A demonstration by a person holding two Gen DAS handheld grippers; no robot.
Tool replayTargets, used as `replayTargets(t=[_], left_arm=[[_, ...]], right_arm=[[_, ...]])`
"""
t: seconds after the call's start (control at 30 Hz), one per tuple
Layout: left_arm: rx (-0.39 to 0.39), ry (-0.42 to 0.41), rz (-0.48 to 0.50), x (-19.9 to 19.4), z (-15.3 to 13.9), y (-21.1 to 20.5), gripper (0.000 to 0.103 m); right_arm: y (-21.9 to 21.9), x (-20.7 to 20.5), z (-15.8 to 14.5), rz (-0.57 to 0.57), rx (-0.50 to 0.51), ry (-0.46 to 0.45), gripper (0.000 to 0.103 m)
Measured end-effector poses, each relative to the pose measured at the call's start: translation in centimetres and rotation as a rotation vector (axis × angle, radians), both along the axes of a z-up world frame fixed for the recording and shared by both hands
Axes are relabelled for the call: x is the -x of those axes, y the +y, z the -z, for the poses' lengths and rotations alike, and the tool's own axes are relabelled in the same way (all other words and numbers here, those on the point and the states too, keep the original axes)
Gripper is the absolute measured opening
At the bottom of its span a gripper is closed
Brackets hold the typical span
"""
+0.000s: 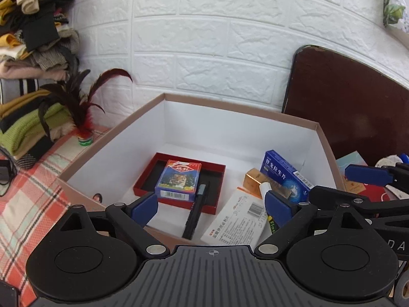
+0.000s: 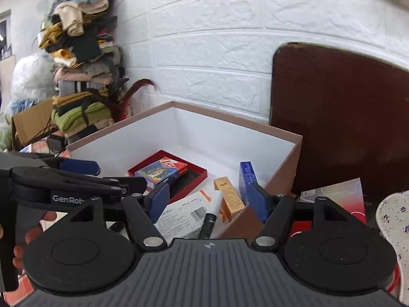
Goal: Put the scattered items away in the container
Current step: 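Open both tools to drop the markers into the beige box, then return both tools from the beige box to the pile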
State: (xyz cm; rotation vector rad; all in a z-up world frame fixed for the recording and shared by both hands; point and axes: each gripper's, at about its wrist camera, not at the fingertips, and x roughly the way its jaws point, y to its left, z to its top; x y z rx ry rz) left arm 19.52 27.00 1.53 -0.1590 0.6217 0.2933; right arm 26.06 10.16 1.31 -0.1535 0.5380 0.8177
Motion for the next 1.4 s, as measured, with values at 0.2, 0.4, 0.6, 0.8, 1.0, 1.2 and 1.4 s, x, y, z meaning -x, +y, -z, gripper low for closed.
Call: replayTargets(t=[0.2,0.4,0.6,0.8,1.0,1.2,1.4], left_arm=[[-0.005,-0.021,0.015,1.9,-1.7,-1.6,0.099],[-0.014,-0.046,0.053,4.6,-3.1,-4.8,0.101],[-0.067,-0.056,0.075,7.5,-3.3,-9.7,0.101],[-0.049,-0.052,0.129,10.4,-1.8,-14.2,0.101],[0.051,0.016,0.187,12.4,2.8,-18.0,0.101],[0.074,0.104,0.242,13.6,6.5,-21.0,0.101],[0.049,0.138,0.268,14.3,7.8,-22.5,0.101]], right_arm=[[-1.8,1.5,-1.5,-0.008,-0.019,-0.003,0.086],[-5.0,4.0,-3.3,-0.023,-0.016,-0.048,0.094],[-9.1,7.1,-4.0,-0.034,0.024,-0.110,0.097],[-13.9,10.6,-3.2,-0.008,0.055,-0.146,0.099],[-19.1,14.4,0.8,0.082,0.051,-0.120,0.100],[-23.4,17.0,5.6,0.212,-0.001,0.012,0.100],[-25.5,18.1,8.2,0.254,-0.031,0.100,0.100]])
